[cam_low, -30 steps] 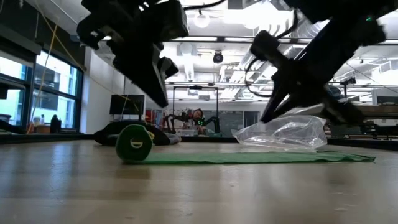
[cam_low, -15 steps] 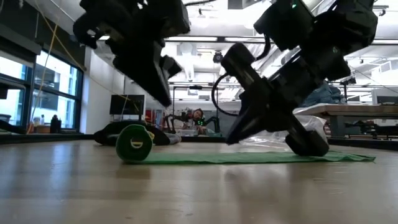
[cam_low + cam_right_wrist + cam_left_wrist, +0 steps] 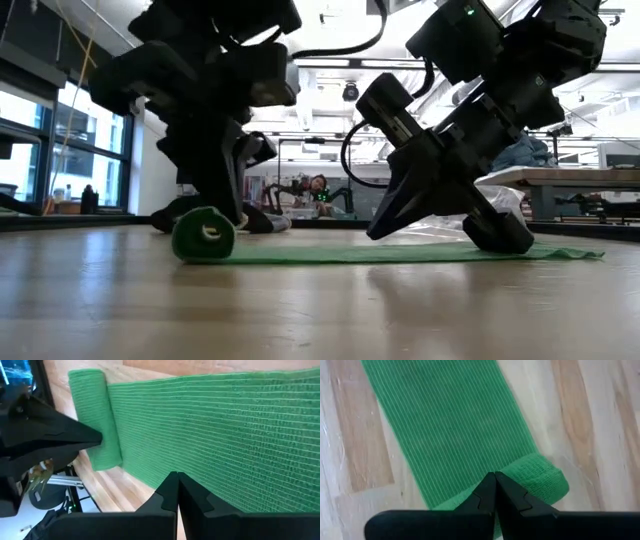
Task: Roll bandage
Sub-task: Roll the green bandage
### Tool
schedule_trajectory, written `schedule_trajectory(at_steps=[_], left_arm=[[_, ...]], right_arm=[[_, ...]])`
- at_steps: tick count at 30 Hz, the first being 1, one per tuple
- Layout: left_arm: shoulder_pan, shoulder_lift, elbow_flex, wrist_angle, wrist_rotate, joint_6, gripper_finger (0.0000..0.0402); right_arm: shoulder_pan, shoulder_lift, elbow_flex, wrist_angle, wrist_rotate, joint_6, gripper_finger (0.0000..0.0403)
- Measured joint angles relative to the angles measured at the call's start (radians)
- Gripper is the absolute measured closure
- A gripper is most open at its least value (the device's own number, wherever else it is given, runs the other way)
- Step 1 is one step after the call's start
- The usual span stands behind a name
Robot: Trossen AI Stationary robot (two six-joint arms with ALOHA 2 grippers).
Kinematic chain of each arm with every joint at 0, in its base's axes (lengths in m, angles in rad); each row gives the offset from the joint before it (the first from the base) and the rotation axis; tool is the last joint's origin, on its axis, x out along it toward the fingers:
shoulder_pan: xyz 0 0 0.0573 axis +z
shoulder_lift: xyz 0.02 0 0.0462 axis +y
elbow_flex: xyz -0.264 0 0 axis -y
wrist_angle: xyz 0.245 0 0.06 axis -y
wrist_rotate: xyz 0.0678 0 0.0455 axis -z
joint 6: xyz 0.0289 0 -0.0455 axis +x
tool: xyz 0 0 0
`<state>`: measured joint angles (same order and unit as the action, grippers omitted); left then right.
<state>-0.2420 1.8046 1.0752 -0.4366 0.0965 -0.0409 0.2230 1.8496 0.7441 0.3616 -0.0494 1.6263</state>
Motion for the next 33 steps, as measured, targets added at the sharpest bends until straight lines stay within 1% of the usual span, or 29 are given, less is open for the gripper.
schedule_trajectory(at_steps=[4, 8, 19, 24, 30, 33], left_arm=[[-0.002, -0.031, 0.0, -0.079, 0.009, 0.001, 0.0402], [-0.01, -0.056, -0.002, -0.141, 0.039, 0.047, 0.0402], [-0.023, -0.061, -0.002, -0.152, 0.034, 0.027, 0.0402], [-0.015, -0.071, -0.003, -0.144, 0.023, 0.032, 0.0401], [-0.007, -0.071, -0.003, -0.143, 0.023, 0.044, 0.0402], [-0.007, -0.071, -0.003, -0.139, 0.022, 0.045, 0.0401]], right_arm=[[0.0, -0.001, 0.001, -0.04, 0.0, 0.014, 0.0403], [0.0, -0.001, 0.001, -0.096, 0.009, 0.035, 0.0403], [-0.013, -0.017, -0.002, -0.126, 0.011, 0.049, 0.0403], [-0.014, -0.038, -0.005, -0.174, 0.018, 0.052, 0.0403], [-0.016, -0.043, -0.008, -0.117, 0.027, 0.048, 0.0403], [-0.016, -0.052, -0.008, -0.129, 0.045, 0.047, 0.0403]])
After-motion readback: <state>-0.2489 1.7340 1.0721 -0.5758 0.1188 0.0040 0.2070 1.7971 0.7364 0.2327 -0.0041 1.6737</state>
